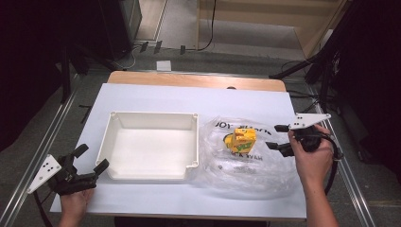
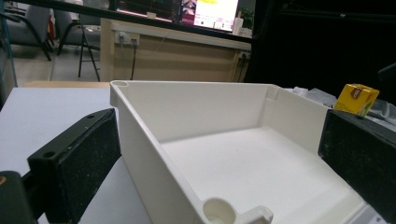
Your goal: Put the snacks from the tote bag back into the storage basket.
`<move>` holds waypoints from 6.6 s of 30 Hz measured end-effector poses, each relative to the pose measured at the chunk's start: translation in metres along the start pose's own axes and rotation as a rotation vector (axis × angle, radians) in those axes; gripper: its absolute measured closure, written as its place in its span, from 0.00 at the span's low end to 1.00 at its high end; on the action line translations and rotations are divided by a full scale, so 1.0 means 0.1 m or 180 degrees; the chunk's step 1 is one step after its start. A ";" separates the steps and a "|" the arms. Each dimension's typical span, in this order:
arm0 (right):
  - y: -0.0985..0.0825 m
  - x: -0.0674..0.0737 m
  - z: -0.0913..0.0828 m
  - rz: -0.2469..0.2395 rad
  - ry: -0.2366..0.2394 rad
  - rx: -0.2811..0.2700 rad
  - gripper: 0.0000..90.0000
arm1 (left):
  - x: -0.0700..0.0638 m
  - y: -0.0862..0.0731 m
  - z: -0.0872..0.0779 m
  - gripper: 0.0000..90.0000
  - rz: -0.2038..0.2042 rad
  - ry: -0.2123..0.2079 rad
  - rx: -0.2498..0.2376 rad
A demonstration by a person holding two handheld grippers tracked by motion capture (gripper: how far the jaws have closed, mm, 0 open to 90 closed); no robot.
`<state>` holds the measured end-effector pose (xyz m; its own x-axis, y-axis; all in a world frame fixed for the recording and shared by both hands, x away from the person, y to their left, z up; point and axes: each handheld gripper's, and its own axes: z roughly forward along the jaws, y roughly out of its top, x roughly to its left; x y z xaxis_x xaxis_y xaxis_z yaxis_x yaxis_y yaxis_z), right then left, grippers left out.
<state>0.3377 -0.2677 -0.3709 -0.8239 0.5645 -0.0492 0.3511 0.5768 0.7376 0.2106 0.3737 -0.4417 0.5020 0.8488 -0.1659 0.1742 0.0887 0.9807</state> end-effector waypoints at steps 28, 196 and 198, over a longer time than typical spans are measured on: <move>0.59 -0.02 0.41 -0.0943 0.0426 0.0884 0.40 | 0.00 0.00 0.01 0.00 0.0019 -0.0040 0.0013; 2.13 0.59 0.85 -0.1761 0.0973 0.1546 0.59 | -0.04 0.00 0.03 0.00 0.0096 -0.0077 0.0050; 2.15 0.60 0.86 -0.1752 0.0979 0.1551 0.59 | -0.04 0.00 0.03 0.00 0.0096 -0.0076 0.0051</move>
<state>0.4018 -0.0591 -0.2734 -0.9965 -0.0238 -0.0803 -0.0455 0.9588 0.2804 0.2113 0.3685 -0.4412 0.5273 0.8382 -0.1390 0.1723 0.0547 0.9835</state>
